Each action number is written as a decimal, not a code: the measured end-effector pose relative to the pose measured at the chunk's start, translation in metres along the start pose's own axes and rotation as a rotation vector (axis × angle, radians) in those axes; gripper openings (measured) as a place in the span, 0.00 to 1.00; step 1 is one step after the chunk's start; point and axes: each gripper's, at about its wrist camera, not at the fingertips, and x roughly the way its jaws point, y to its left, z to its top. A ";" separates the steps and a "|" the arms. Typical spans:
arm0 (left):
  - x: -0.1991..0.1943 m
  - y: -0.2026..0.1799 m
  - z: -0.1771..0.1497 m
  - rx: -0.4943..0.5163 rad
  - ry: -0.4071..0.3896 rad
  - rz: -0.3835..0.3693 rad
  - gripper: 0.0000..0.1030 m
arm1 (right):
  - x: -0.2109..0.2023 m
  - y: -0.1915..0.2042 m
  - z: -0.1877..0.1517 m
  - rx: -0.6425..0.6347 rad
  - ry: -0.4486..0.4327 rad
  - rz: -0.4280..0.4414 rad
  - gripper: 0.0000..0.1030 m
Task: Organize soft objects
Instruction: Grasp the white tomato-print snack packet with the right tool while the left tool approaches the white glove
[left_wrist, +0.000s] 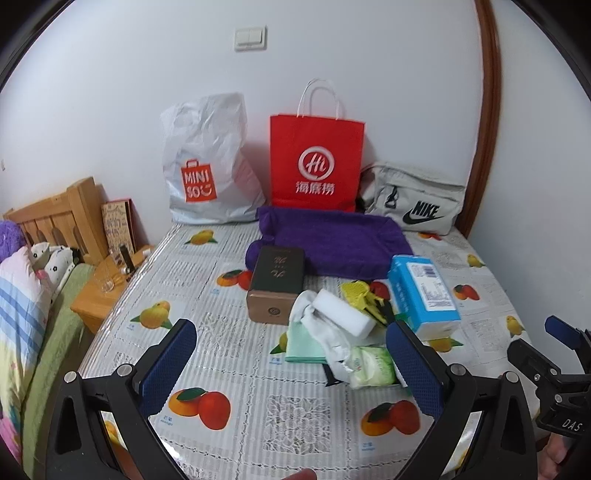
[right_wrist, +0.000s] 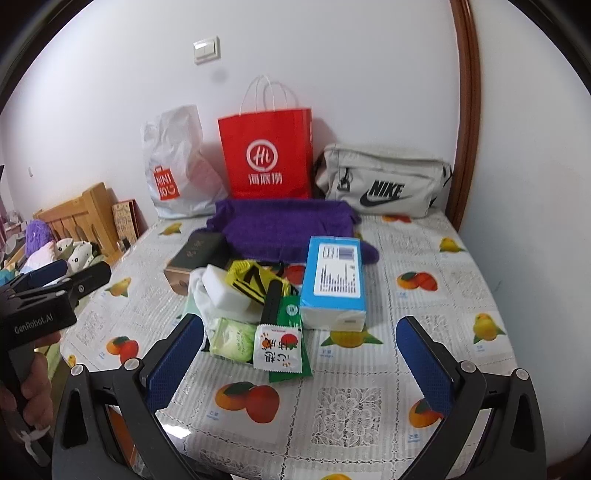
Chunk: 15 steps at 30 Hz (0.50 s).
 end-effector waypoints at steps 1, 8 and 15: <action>0.008 0.002 -0.001 -0.007 0.015 0.008 1.00 | 0.005 -0.001 -0.001 0.002 0.011 0.002 0.99; 0.050 0.014 -0.014 -0.026 0.094 0.043 1.00 | 0.049 -0.010 -0.015 0.020 0.086 0.044 0.99; 0.085 0.022 -0.030 -0.047 0.164 0.054 1.00 | 0.097 -0.010 -0.030 0.034 0.175 0.127 0.89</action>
